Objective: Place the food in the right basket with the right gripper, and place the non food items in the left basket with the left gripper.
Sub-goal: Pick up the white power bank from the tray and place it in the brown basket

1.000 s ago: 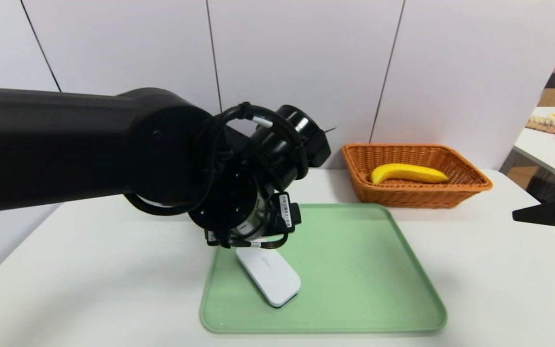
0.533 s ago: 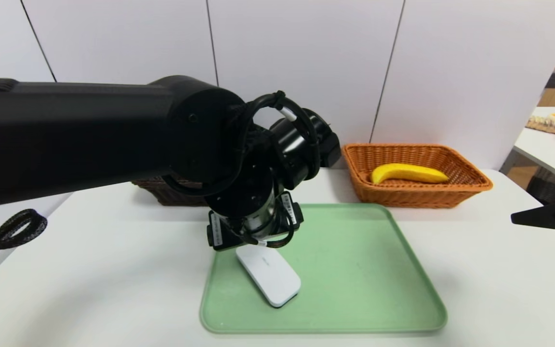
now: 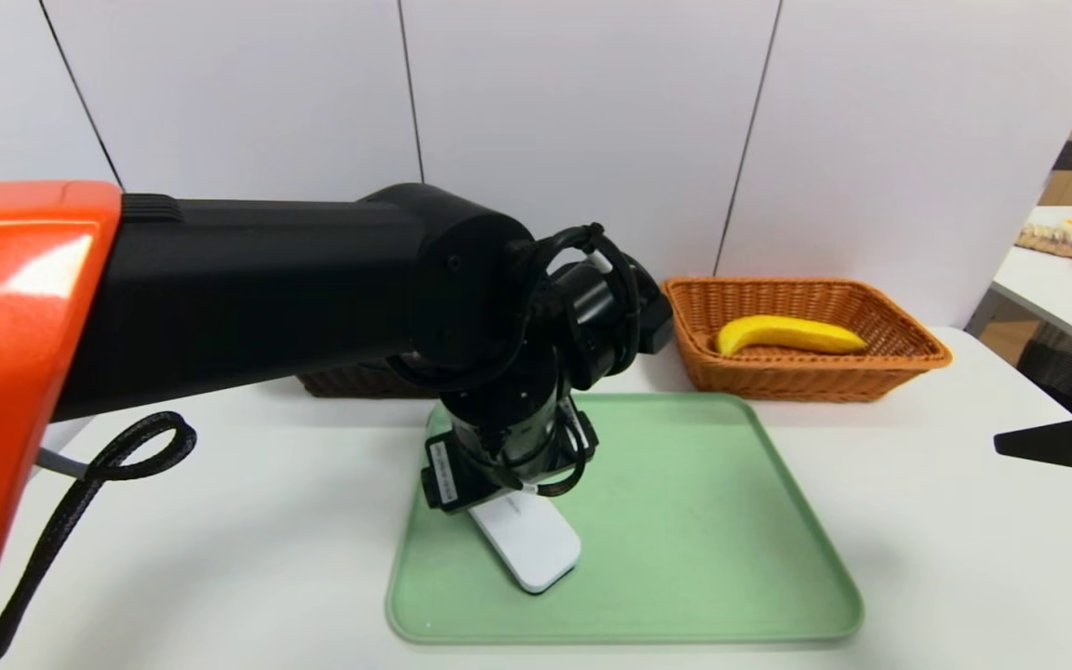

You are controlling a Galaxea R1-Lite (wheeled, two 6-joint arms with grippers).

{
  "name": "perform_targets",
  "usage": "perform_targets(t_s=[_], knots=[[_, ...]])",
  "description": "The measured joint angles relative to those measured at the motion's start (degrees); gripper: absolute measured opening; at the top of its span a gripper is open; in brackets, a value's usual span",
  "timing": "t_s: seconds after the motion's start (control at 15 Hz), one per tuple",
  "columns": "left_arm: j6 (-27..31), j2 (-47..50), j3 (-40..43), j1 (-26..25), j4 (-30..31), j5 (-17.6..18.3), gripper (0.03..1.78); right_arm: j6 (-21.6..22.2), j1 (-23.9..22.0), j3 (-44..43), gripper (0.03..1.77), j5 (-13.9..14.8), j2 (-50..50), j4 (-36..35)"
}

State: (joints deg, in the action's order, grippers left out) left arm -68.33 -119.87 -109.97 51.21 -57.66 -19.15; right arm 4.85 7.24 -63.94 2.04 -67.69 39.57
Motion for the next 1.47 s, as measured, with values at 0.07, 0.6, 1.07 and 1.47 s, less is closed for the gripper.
perform_targets(t_s=[0.07,0.6,1.07,1.47], knots=[[-1.0,-0.2,-0.1,-0.1,-0.1,1.2,1.69,-0.1,0.0,0.5,1.69,0.0,0.3,-1.0],[-3.9,-2.1,-0.6,-1.3,-1.6,4.1,1.69,0.0,0.0,2.2,1.69,-0.1,1.3,-1.6],[-3.8,-4.7,-2.4,-2.9,-1.5,6.1,1.69,-0.1,0.0,2.8,1.69,0.0,1.5,-1.7],[-3.8,-5.9,-2.4,-4.5,-1.5,6.2,1.69,-0.1,0.0,4.8,1.69,-0.6,0.7,-8.2]])
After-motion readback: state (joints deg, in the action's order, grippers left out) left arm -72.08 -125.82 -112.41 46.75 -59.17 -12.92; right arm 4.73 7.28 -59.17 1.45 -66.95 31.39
